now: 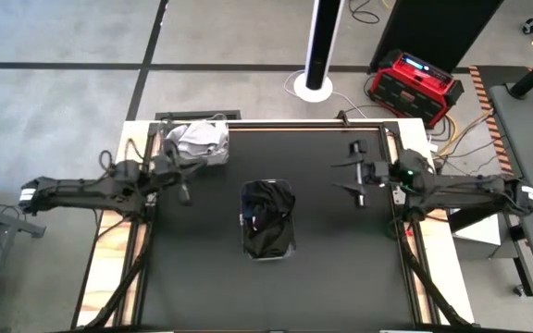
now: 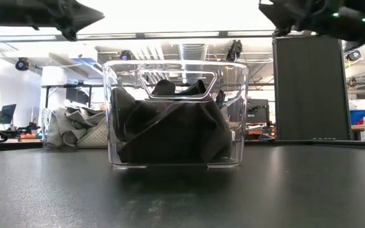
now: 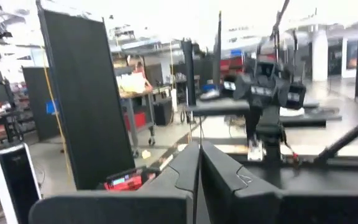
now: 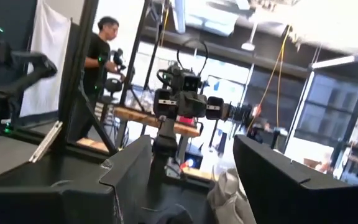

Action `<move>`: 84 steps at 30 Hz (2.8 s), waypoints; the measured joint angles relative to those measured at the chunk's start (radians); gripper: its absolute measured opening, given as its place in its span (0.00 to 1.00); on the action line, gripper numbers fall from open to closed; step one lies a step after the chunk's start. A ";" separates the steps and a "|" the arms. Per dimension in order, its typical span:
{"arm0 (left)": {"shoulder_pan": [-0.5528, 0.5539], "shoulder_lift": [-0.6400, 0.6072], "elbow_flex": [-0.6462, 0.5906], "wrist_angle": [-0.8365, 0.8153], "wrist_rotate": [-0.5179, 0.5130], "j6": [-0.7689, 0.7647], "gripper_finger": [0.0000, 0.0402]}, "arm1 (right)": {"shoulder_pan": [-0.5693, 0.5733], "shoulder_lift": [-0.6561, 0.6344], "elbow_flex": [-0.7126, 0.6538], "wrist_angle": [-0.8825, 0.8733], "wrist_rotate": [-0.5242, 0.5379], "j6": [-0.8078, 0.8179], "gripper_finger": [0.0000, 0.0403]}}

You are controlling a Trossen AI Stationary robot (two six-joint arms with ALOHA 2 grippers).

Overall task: Sort towels by color in basket
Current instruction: Return to Home Position

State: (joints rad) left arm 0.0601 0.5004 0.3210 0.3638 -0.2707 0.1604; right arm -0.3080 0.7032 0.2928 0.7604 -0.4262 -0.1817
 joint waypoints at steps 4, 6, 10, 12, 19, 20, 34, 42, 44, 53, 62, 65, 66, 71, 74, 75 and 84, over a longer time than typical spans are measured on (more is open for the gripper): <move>-0.002 -0.123 -0.023 -0.054 0.000 0.002 0.00 | 0.000 -0.120 -0.062 -0.022 0.007 0.009 0.54; -0.002 -0.182 -0.047 -0.051 0.000 0.004 0.00 | 0.000 -0.175 -0.081 -0.065 0.008 0.010 0.54; -0.002 -0.283 -0.123 -0.016 0.006 -0.002 0.00 | 0.000 -0.272 -0.094 -0.173 0.008 0.005 0.54; -0.002 -0.326 -0.165 0.011 0.027 -0.006 0.00 | 0.000 -0.321 -0.094 -0.223 0.008 -0.003 0.54; -0.002 -0.457 -0.262 0.022 0.035 -0.016 0.00 | 0.000 -0.467 -0.094 -0.370 0.008 -0.017 0.54; -0.002 -0.472 -0.274 0.024 0.036 -0.016 0.00 | 0.000 -0.482 -0.094 -0.388 0.008 -0.020 0.54; -0.002 -0.495 -0.311 -0.016 0.037 -0.040 0.00 | 0.000 -0.665 -0.154 -0.479 0.040 -0.038 0.54; -0.002 -0.496 -0.311 -0.047 0.036 -0.039 0.00 | 0.000 -0.696 -0.203 -0.479 0.044 -0.029 0.54; -0.002 -0.495 -0.311 -0.049 0.035 -0.039 0.00 | 0.000 -0.702 -0.213 -0.473 0.044 -0.030 0.54; -0.002 -0.489 -0.312 -0.102 0.035 0.014 0.00 | 0.000 -0.687 -0.281 -0.528 0.060 -0.042 0.54; -0.002 -0.478 -0.312 -0.120 0.025 0.014 0.00 | 0.000 -0.675 -0.281 -0.528 0.060 -0.026 0.54; -0.002 -0.469 -0.312 -0.120 0.025 0.014 0.00 | 0.000 -0.675 -0.281 -0.529 0.060 -0.004 0.54; -0.002 -0.466 -0.312 -0.120 0.024 0.014 0.00 | 0.000 -0.675 -0.281 -0.529 0.060 0.006 0.54; -0.002 -0.446 -0.306 -0.122 0.023 0.014 0.00 | 0.000 -0.675 -0.281 -0.529 0.060 0.045 0.54; -0.002 -0.439 -0.303 -0.120 0.023 0.014 0.00 | 0.000 -0.675 -0.282 -0.529 0.060 0.059 0.54; -0.002 -0.435 -0.303 -0.121 0.023 0.014 0.00 | 0.000 -0.675 -0.282 -0.529 0.060 0.060 0.54; -0.002 -0.407 -0.301 -0.121 0.023 0.014 0.00 | 0.000 -0.675 -0.282 -0.529 0.060 0.076 0.54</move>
State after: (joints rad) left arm 0.0586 0.0938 0.0196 0.2428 -0.2478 0.1741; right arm -0.3080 0.0284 0.0109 0.2314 -0.3660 -0.1052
